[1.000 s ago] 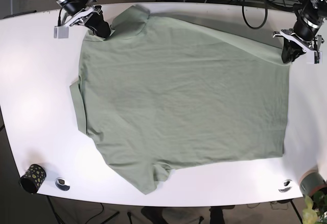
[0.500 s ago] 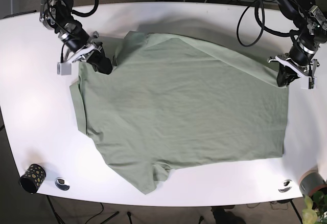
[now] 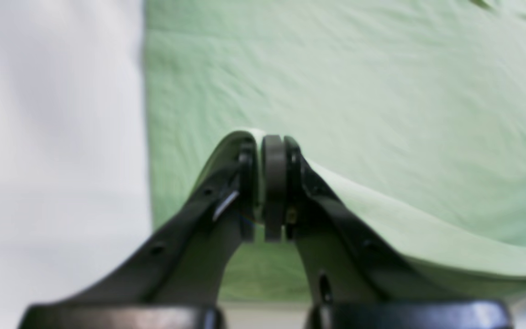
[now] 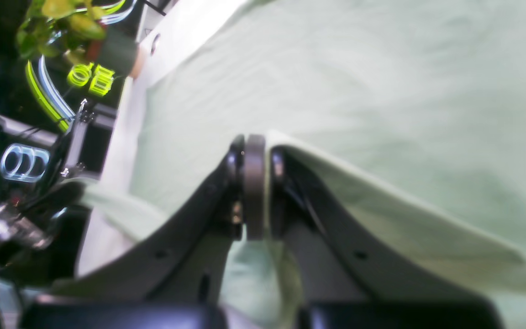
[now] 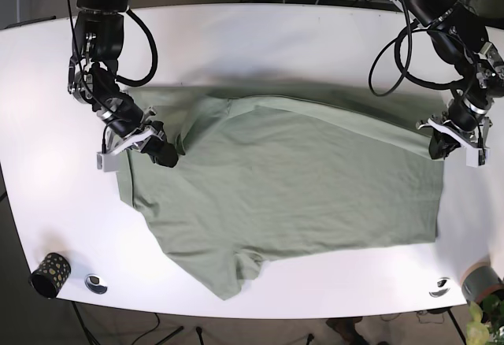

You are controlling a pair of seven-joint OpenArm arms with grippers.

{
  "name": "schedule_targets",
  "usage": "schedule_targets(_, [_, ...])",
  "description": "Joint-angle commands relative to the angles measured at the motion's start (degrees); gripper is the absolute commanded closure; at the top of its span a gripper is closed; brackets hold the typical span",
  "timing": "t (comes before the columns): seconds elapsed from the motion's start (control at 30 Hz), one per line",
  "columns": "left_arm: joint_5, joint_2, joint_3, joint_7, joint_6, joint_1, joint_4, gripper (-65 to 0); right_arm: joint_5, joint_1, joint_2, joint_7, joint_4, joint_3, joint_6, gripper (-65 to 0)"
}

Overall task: Fold the T-shirt properly
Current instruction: 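Lift the shoulder edge and fold it over toward the hem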

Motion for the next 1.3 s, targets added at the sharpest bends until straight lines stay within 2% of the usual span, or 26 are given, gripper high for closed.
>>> schedule_targets(0.0, [-0.87, -1.14, -0.03, -1.47, -0.27, -2.9, -1.55, -1.1, 0.46, 3.09, 0.53, 1.0, -1.61, -0.16, 0.94, 0.0])
schedule_targets(0.1, [-0.95, -3.95, -0.03, -1.56, -0.27, -5.36, -5.33, -1.1, -1.65, 6.43, 0.26, 1.08, -4.68, -0.16, 0.94, 0.0])
schedule_targets(0.23, [-1.04, -4.92, -0.12, -1.65, -0.27, -8.62, -10.52, -1.1, -3.93, 10.3, 0.26, 1.17, -7.94, -0.16, 1.3, 0.0])
schedule_targets(0.33, [-0.95, -6.5, -0.12, -1.73, -0.18, -10.55, -14.03, -1.1, -5.78, 13.2, 0.26, 1.17, -11.37, 0.02, 3.93, 0.0])
schedule_targets(0.4, [-0.95, -6.94, -0.12, -2.17, -0.18, -11.25, -15.7, -1.1, -6.75, 14.43, 0.18, 1.26, -13.39, 0.02, 4.64, 0.0])
schedule_targets(0.57, [-0.87, -7.29, 0.41, -8.06, -0.18, -11.69, -21.86, -1.4, -9.21, 16.98, 0.09, 4.25, -18.05, -0.07, 4.73, 0.0])
schedule_targets(0.73, [-1.13, -9.67, 5.86, -12.46, -0.18, -11.69, -27.13, -2.9, -11.67, 19.09, 0.09, 6.8, -21.65, -0.16, 4.73, -1.1])
schedule_targets(0.87, [-0.95, -11.25, 8.76, -17.21, -0.18, -11.78, -30.21, -15.1, -16.06, 20.32, 0.09, 8.21, -22.35, -0.16, 4.73, -17.3])
schedule_targets(0.93, [-0.95, -12.04, 11.22, -18.96, -0.18, -12.92, -32.23, -28.7, -18.97, 20.32, 0.18, 8.65, -22.0, -0.16, 4.64, -30.3])
schedule_targets(1.03, [-0.95, -13.45, 12.98, -20.46, 0.08, -13.8, -34.6, -42.9, -21.52, 19.97, 0.79, 8.73, -20.07, -0.07, 4.73, -45.5])
schedule_targets(1.13, [-0.95, -15.21, 13.25, -20.99, 1.05, -13.8, -35.66, -44.4, -23.1, 16.28, 1.67, 8.12, -15.06, 0.11, 4.73, -55.5])
schedule_targets(1.2, [-1.13, -15.56, 13.25, -20.9, 1.05, -13.63, -35.39, -44.4, -22.92, 13.29, 2.73, 7.59, -10.49, 0.02, 4.64, -57.2])
schedule_targets(1.27, [-1.04, -16.0, 13.25, -20.9, 1.05, -12.48, -35.31, -44.4, -23.01, 9.6, 2.81, 6.36, -5.92, 0.02, 4.64, -56.1])
